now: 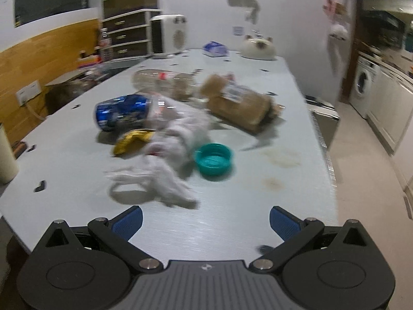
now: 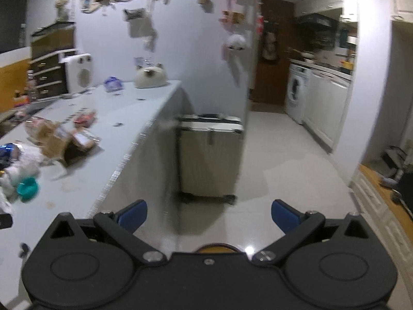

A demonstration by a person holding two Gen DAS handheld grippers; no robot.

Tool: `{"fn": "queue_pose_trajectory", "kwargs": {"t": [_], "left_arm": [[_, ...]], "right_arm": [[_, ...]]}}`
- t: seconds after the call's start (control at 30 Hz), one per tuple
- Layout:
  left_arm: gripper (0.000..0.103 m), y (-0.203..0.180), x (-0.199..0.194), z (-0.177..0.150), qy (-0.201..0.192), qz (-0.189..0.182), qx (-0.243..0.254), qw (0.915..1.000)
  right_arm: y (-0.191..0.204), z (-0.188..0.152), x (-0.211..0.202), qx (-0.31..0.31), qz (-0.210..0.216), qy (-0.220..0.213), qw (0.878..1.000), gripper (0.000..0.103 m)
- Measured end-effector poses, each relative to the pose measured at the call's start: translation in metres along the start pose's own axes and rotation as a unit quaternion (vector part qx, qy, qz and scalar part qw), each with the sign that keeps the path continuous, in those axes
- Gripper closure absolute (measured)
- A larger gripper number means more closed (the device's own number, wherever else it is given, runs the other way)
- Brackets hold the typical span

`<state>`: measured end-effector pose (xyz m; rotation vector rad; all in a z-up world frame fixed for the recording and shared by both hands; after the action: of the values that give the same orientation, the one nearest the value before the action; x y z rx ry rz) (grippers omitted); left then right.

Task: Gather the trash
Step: 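Grasp the white plastic bag with the left tool while the right tool grasps the teal cap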

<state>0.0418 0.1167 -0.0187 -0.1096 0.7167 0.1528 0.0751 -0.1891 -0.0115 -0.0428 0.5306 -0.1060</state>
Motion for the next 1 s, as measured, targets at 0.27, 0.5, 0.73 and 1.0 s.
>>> {"fn": "queue_pose_trajectory", "kwargs": {"t": [0.27,0.5,0.73,1.0], "left_arm": [[0.000,0.054,0.001,-0.006,-0.004,0.040,-0.036,0.9986],[0.000,0.083,-0.004,-0.021,-0.003,0.041,-0.064,0.9971],[0.000,0.099,-0.007,-0.030,-0.009,0.037,-0.061,0.9974],[0.000,0.111,-0.013,-0.035,-0.004,0.005,-0.071,0.9975]], "right_arm": [[0.073,0.019,0.008,-0.044,0.093,-0.041,0.994,0.000],[0.143,0.025,0.018,-0.085,0.197,-0.057,0.975,0.000],[0.210,0.022,0.033,-0.147,0.249,-0.078,0.954,0.000],[0.271,0.008,0.053,-0.186,0.317,-0.040,0.929,0.026]]}}
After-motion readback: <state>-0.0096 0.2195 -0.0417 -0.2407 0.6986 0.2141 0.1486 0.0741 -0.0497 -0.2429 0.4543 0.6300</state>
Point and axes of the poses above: each gripper's, at about its wrist camera, not at the fingertips, and x roughly the way its jaws point, y to its left, z to its top, the point moved 5 cm from there along x, roughly the way its jaws point, and after that the axes turned 7 degrees about -z, right-handed, at the moved point
